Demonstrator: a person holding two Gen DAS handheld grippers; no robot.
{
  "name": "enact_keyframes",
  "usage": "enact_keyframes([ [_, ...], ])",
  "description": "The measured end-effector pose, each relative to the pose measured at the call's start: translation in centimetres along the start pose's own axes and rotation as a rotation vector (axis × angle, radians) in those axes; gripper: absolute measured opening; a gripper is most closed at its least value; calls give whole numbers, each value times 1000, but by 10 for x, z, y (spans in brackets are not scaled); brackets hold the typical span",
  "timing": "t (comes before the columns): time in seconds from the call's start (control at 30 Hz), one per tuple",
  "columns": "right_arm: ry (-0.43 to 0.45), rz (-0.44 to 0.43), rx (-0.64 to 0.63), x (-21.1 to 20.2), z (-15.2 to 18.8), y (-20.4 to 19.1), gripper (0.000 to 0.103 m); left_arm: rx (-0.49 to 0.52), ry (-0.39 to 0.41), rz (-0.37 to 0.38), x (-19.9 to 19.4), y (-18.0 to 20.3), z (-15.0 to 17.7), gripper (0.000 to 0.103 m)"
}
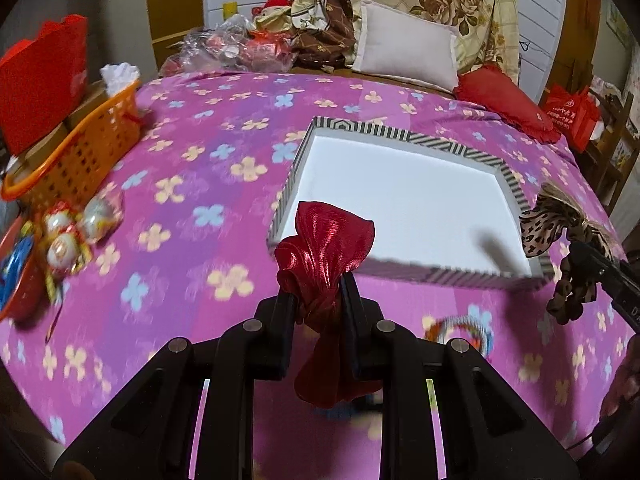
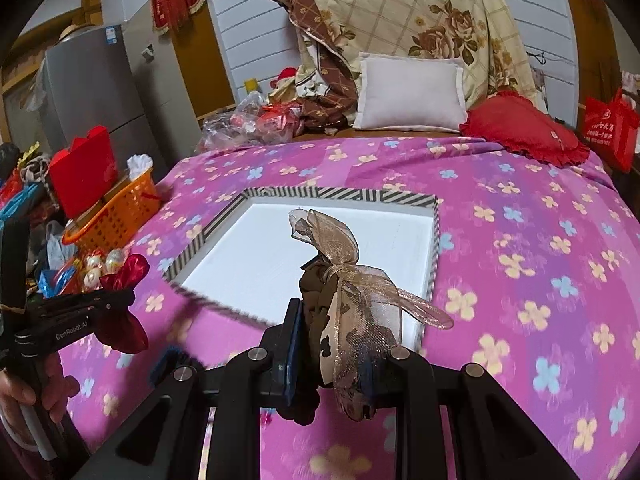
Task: Organize jewelry
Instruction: 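Carry the red bow with left tool while right tool carries the scrunchie into the tray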
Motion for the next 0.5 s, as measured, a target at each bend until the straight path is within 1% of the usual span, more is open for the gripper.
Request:
enact_keyframes([
  [0.13, -20, 0, 10, 24, -9, 5, 23, 15, -15, 9, 24, 0, -23, 20],
  [0.27, -29, 6, 16, 47, -17, 10, 23, 2, -36, 31, 46, -1, -39, 20],
  [0.4, -59, -4, 43, 71, -18, 15, 23, -5, -42, 24, 66, -1, -55, 20],
  [0.5, -90, 9, 34, 87, -14, 19, 23, 1, -66, 9, 84, -2, -59, 20],
])
Point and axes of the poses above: each gripper's, at about its wrist camera, not at the fingertips, and x roughly the way its jaws point, y to its right, z to its underside, the point moved 10 cm from there along x, roughly the way its jaws point, and after that the axes turned 1 degree about x, right-handed, at the moved point
